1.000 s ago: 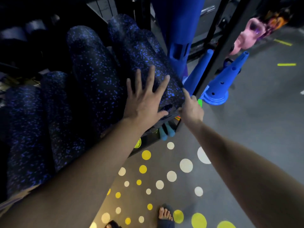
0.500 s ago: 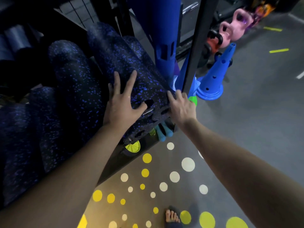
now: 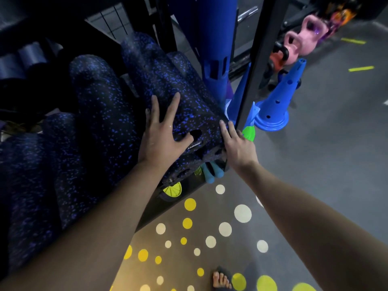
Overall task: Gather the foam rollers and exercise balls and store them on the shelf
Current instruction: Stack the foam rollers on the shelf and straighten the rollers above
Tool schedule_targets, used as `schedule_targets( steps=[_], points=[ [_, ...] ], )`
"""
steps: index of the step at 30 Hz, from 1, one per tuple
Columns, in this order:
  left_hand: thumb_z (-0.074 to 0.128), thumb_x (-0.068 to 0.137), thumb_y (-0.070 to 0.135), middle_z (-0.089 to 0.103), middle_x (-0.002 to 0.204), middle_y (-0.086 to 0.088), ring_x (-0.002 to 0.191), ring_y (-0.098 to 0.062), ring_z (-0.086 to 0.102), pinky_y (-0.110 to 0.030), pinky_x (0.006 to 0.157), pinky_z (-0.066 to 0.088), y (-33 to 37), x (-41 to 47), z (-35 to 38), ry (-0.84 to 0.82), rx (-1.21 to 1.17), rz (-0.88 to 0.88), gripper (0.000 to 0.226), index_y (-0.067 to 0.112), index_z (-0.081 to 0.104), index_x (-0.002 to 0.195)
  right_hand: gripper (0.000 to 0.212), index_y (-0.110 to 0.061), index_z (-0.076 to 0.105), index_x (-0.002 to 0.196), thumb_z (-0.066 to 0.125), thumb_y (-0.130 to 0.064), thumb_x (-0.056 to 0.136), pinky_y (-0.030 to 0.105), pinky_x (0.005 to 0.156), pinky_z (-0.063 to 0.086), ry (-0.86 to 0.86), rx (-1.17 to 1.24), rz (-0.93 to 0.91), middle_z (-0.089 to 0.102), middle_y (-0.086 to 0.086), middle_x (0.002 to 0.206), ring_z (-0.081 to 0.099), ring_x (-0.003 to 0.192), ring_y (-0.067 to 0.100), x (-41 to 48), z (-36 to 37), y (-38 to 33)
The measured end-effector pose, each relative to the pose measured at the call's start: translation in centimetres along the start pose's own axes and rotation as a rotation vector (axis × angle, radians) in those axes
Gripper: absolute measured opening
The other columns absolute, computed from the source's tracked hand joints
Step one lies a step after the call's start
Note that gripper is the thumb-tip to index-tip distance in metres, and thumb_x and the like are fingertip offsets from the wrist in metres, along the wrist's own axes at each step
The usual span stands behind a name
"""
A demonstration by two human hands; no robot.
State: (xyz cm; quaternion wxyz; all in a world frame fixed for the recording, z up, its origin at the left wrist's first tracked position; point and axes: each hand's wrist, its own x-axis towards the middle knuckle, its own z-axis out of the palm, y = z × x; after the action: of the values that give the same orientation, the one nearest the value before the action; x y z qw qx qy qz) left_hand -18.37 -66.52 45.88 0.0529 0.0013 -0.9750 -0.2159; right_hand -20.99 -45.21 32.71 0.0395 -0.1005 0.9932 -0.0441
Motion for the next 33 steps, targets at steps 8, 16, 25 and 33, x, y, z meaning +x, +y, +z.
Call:
schedule_targets(
  steps=[8,16,25,33],
  points=[
    [0.069,0.086,0.048,0.001,0.173,-0.013,0.155,-0.046,0.014,-0.059,0.111,0.044,-0.2,0.0,0.0,-0.02,0.056,0.022,0.097,0.045,0.009,0.162,0.086,-0.017,0.009,0.162,0.059,-0.005,0.093,0.047,0.089,0.058,-0.01,0.104,0.038,0.031,0.015,0.162,0.049,0.134,0.038,0.7,0.7,0.1],
    [0.068,0.086,0.052,0.004,0.172,-0.017,0.153,-0.049,0.018,-0.057,0.105,0.047,0.3,-0.3,0.3,-0.06,0.188,0.046,0.097,0.042,0.009,0.163,0.089,-0.017,0.003,0.163,0.058,-0.005,0.094,0.046,0.105,0.046,-0.009,0.203,0.049,0.02,0.013,0.166,0.039,0.143,0.039,0.5,0.7,-0.6],
    [0.062,0.089,0.06,0.004,0.171,-0.023,0.149,-0.051,0.028,-0.054,0.085,0.058,0.6,-1.5,0.9,-0.124,0.414,0.084,0.098,0.039,0.001,0.164,0.102,-0.018,-0.005,0.162,0.065,-0.008,0.088,0.047,0.121,0.028,-0.08,0.297,-0.003,0.006,0.013,0.169,0.027,0.149,0.042,0.3,0.0,0.6],
    [0.054,0.097,0.059,-0.005,0.17,-0.025,0.151,-0.052,0.023,-0.056,0.098,0.052,1.5,-1.8,1.2,-0.15,0.43,0.06,0.096,0.035,-0.012,0.163,0.089,-0.005,0.012,0.16,0.064,-0.015,0.088,0.047,0.122,0.027,-0.046,0.385,-0.001,0.015,0.018,0.167,0.021,0.154,0.032,-2.7,-2.2,1.0]
  ],
)
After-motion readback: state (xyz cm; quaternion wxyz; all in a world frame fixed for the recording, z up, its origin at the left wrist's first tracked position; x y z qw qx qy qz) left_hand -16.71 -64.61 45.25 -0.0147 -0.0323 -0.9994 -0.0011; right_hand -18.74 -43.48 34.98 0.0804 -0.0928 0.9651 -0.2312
